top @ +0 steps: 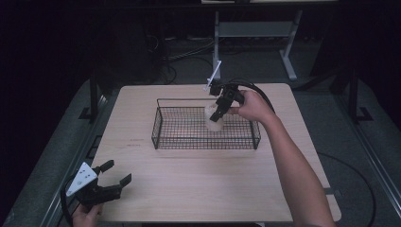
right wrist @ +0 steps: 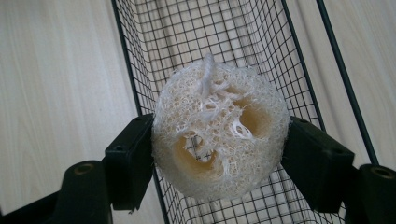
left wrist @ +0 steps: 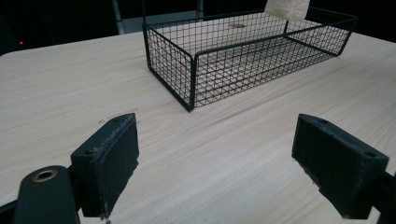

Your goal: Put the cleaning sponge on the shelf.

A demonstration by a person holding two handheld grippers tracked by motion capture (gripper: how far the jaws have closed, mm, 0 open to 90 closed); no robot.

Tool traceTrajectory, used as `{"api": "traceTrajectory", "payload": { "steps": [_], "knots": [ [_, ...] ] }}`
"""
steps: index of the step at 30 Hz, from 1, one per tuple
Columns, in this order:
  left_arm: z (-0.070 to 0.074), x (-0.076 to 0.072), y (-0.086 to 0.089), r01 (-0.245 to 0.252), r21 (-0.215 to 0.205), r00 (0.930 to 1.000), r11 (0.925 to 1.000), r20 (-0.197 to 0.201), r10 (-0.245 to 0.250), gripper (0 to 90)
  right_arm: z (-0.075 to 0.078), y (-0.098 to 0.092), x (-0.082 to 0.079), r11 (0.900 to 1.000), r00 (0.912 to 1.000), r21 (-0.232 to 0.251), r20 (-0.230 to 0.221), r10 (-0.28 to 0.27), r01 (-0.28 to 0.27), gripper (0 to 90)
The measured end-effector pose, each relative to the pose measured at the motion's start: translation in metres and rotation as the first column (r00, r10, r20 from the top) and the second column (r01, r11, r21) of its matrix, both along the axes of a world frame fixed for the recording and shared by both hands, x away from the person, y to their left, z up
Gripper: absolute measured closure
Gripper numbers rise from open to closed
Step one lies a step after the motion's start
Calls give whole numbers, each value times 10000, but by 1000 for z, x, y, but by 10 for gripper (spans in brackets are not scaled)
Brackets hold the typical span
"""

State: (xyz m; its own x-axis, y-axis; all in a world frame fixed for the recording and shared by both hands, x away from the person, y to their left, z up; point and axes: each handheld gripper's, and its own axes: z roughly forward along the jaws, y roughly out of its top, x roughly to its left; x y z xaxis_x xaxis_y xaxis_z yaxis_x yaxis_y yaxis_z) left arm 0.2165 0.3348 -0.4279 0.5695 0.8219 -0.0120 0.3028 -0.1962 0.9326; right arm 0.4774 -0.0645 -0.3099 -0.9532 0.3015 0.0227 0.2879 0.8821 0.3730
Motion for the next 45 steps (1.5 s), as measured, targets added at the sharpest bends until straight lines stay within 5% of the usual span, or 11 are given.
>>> {"api": "traceTrajectory", "payload": {
  "steps": [45],
  "knots": [
    [0, 0, -1, 60, 43, 10000, 10000, -44, -60, 139, -70, 0, 22, 9997, 9958, -194, -898, -190, 173, 287]
  ]
}}
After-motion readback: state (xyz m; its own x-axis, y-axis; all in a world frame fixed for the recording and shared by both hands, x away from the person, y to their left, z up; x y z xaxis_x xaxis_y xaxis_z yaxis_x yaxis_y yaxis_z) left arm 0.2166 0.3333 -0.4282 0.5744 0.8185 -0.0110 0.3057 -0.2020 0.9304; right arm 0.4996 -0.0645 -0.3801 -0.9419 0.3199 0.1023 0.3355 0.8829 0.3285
